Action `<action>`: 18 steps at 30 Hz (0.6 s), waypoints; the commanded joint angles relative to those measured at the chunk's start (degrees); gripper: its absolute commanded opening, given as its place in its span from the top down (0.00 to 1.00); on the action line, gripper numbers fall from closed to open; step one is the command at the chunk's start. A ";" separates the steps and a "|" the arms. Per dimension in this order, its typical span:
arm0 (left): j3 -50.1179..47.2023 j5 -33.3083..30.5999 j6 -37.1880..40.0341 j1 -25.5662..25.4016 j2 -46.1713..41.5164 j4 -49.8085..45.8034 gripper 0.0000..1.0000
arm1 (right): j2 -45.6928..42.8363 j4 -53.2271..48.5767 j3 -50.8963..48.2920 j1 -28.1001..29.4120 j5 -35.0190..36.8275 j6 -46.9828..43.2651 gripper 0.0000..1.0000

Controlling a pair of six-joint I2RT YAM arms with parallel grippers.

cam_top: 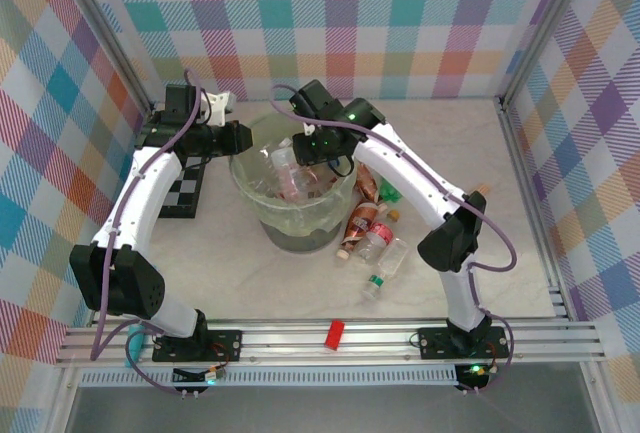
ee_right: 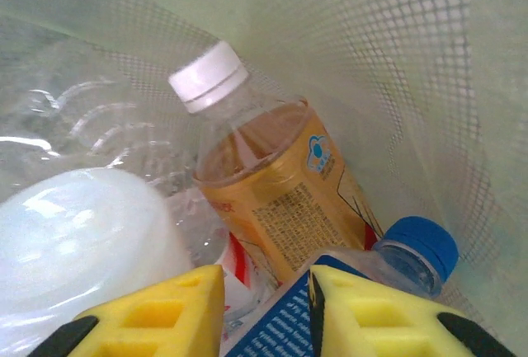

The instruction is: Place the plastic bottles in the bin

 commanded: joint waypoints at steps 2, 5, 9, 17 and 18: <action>-1.53 -0.22 -0.89 0.20 0.67 -3.32 0.85 | -1.70 -1.07 7.28 0.39 0.65 -1.45 0.63; -1.53 -0.26 -0.89 0.24 0.66 -3.32 0.85 | -3.03 -1.22 8.90 0.37 1.45 -2.15 0.60; -1.53 -0.33 -0.89 0.24 0.80 -3.37 0.85 | -4.69 -1.85 6.96 0.53 -3.08 -0.55 0.63; -1.46 -0.44 -0.81 0.24 0.83 -3.41 0.85 | -7.91 2.04 -10.69 0.88 -6.32 3.54 0.70; -1.48 -0.43 -0.81 0.24 0.87 -3.41 0.85 | -8.48 2.90 -12.94 0.81 -6.34 4.00 0.70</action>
